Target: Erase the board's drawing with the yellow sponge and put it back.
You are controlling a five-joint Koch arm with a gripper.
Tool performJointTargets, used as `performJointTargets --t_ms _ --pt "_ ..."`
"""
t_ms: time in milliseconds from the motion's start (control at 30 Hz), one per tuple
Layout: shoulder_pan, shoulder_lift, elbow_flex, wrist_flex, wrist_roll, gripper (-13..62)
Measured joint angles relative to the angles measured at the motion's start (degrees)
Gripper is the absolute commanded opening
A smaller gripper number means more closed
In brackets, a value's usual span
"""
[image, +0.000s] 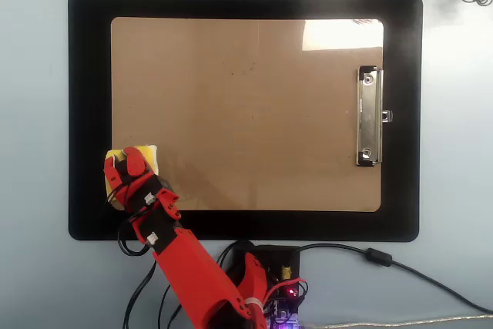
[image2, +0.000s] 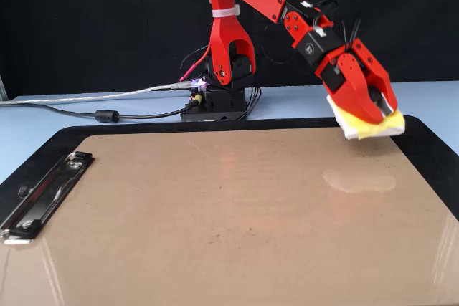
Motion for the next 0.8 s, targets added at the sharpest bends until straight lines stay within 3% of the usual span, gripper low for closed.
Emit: performJointTargets --t_ms 100,333,467,633,800 --pt "-1.93 -1.05 0.0 0.0 -0.09 29.9" --pt "-2.55 5.71 -1.76 4.13 -1.58 30.1" --pt "-0.44 14.68 -13.8 25.66 -2.2 30.1" --pt "13.18 14.59 -33.13 68.47 -0.53 31.2" --pt "36.91 14.24 -27.6 85.43 13.89 31.4"
